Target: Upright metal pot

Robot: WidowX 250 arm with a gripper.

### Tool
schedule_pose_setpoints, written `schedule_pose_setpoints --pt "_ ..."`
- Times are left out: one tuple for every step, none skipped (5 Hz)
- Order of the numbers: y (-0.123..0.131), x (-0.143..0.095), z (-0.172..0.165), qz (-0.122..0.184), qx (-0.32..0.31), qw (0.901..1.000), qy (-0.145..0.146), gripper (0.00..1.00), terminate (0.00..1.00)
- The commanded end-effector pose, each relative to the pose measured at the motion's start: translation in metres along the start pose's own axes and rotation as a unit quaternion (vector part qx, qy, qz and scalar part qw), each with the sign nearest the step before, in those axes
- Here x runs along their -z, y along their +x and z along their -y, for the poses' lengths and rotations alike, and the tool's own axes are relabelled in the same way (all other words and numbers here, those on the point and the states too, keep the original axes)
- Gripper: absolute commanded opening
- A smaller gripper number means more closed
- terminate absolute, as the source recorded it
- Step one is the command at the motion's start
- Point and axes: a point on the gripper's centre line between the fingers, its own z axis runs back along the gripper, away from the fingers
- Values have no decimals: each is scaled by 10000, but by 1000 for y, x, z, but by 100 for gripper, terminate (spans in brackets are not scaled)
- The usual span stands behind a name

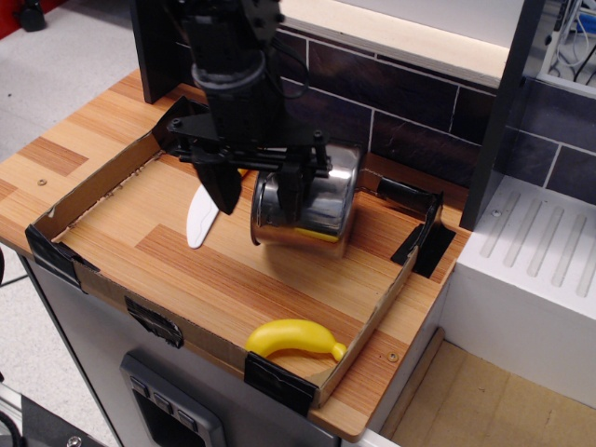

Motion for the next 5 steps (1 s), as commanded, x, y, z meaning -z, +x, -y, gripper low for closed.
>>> schedule_pose_setpoints --pt "7 -10 -3 187 -65 9998 64 0 0" --pt "9 -23 -1 400 -606 9954 632 0 0" --pt "11 -37 -1 659 -981 9752 1870 0 0" --pt "10 -48 -2 917 -1077 9552 2599 0 0" --pt "12 -52 -7 1124 -1164 9152 3691 0 0"
